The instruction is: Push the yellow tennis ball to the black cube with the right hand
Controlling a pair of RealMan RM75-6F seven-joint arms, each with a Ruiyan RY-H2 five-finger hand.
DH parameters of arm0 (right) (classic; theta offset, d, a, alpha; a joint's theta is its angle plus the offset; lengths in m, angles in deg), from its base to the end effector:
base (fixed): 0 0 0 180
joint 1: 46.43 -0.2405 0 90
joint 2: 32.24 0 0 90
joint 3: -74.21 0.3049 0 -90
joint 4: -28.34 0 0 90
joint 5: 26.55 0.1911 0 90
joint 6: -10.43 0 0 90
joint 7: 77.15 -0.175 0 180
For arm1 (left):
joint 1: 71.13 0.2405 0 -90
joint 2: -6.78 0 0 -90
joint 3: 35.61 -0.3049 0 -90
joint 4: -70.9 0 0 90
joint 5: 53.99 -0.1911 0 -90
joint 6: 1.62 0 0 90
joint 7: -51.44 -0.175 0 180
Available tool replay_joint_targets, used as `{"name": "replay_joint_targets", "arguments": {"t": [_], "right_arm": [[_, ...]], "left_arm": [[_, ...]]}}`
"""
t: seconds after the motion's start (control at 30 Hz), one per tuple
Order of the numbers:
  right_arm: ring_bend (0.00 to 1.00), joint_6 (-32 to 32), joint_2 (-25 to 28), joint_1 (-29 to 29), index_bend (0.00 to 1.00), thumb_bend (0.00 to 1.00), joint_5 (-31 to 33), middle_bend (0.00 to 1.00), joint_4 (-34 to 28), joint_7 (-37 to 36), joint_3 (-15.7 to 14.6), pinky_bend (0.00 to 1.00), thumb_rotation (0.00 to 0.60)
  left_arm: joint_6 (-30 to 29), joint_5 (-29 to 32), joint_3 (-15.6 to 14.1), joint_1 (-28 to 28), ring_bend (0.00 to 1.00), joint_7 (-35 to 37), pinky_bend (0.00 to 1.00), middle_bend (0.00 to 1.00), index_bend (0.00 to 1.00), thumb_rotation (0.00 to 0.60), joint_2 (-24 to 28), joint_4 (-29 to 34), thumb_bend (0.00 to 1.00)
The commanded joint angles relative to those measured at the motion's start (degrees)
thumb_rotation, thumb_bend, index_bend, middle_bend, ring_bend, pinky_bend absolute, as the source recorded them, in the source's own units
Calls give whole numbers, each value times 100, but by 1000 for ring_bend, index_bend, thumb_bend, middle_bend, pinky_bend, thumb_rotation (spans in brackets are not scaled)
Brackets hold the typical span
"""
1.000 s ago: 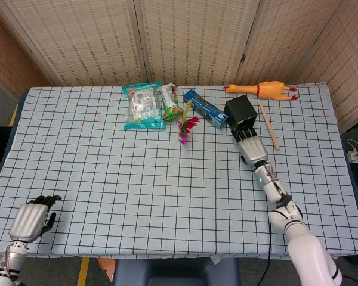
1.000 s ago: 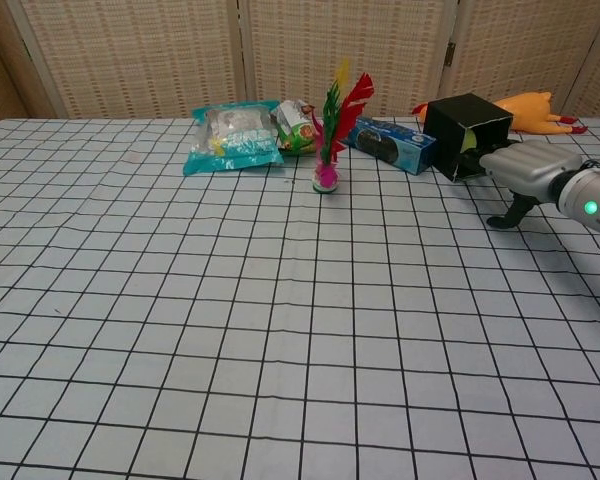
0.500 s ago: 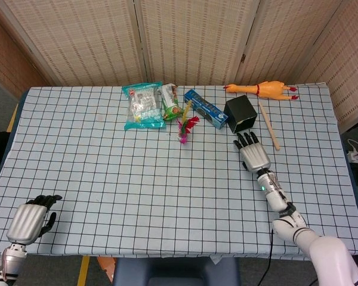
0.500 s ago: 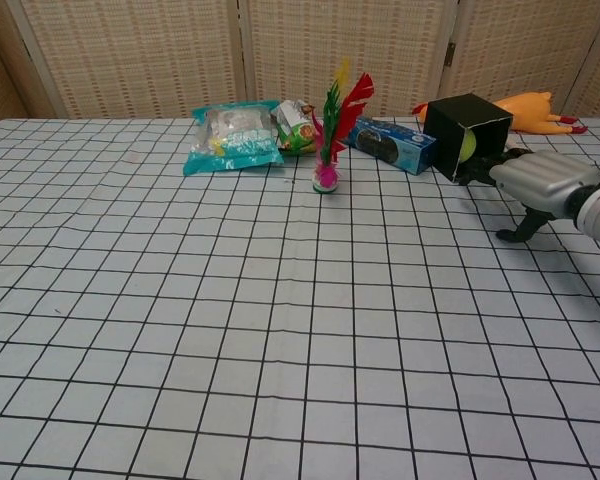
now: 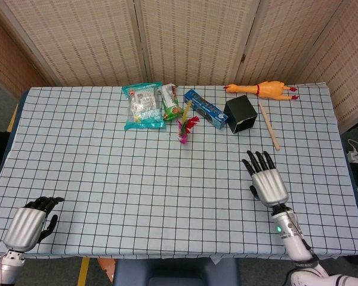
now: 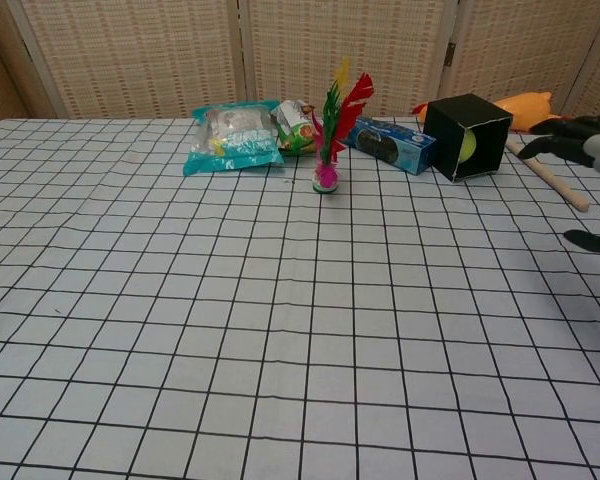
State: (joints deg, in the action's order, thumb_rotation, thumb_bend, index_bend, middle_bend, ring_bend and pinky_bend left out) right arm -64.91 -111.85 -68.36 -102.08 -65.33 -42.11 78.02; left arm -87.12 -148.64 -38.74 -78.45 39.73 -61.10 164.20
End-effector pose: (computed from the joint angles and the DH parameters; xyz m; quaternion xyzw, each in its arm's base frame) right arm -0.2738 -0.3036 0.0779 0.7100 -0.2765 0.3044 0.5716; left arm -0.3151 0.2043 0.1484 -0.6861 -0.3232 -0.3676 0.5382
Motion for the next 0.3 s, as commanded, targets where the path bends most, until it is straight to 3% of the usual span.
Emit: {"name": "replay_joint_targets", "arguments": {"t": [0.03, 0.3], "right_arm": [[0, -572, 430, 516, 113, 212, -333, 0, -194, -59, -321, 47, 600], [0, -905, 653, 834, 23, 212, -718, 0, -42, -503, -453, 47, 600]], "left_arm": [[-74, -100, -23, 29, 312, 8, 523, 367, 303, 600, 28, 47, 525], [-144, -292, -48, 49, 312, -48, 522, 368, 303, 600, 45, 121, 524]]}}
